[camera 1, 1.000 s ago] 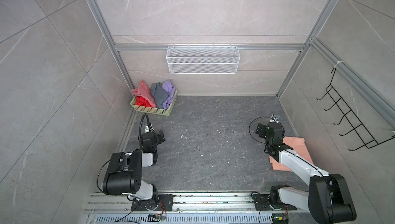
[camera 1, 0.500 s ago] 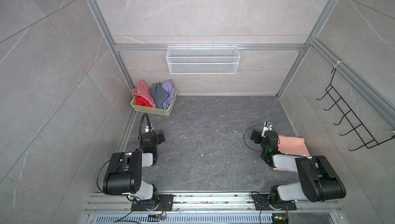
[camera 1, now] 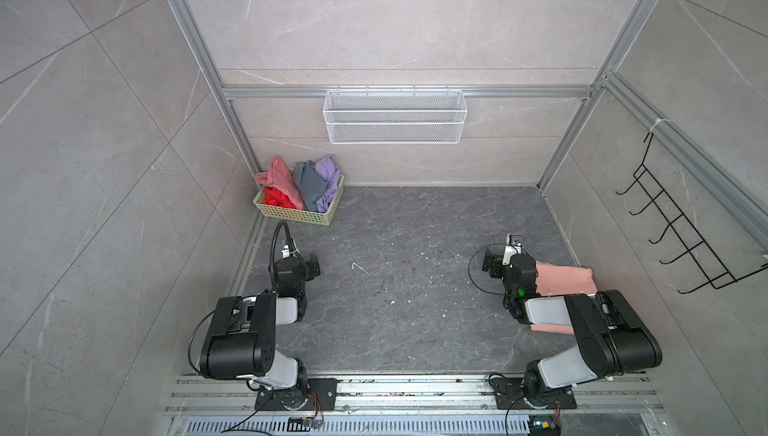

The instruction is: Fold and stack the t-shirts

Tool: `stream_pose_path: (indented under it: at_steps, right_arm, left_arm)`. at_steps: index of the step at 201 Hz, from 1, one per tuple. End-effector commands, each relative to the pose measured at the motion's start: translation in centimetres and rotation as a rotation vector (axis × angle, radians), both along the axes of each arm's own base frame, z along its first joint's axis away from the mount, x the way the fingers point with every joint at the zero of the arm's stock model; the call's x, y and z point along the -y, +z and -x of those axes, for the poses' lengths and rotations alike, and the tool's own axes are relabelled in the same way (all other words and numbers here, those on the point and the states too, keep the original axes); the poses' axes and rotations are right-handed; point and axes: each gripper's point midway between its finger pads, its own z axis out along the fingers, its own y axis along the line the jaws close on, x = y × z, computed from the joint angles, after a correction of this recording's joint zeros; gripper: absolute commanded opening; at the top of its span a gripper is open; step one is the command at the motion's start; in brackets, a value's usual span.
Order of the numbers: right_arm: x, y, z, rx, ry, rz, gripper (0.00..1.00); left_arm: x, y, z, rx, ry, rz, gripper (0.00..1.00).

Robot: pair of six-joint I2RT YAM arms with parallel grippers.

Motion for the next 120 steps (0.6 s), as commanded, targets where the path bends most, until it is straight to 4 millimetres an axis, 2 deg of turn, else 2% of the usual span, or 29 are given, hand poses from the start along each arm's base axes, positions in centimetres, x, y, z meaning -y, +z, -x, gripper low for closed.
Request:
stream_pose_path:
  at_steps: [1,120]
  right_arm:
    - [-0.18,0.65,-0.43,0.022,0.007,0.008,1.0]
    - [-0.28,0.76,-0.35,0.025,0.014,0.013,1.0]
  left_arm:
    - [0.16,1.14,-0.64,0.055,-0.001,0.016,1.0]
    - [0.15,1.13,-0.54,0.055,-0.001,0.014,1.0]
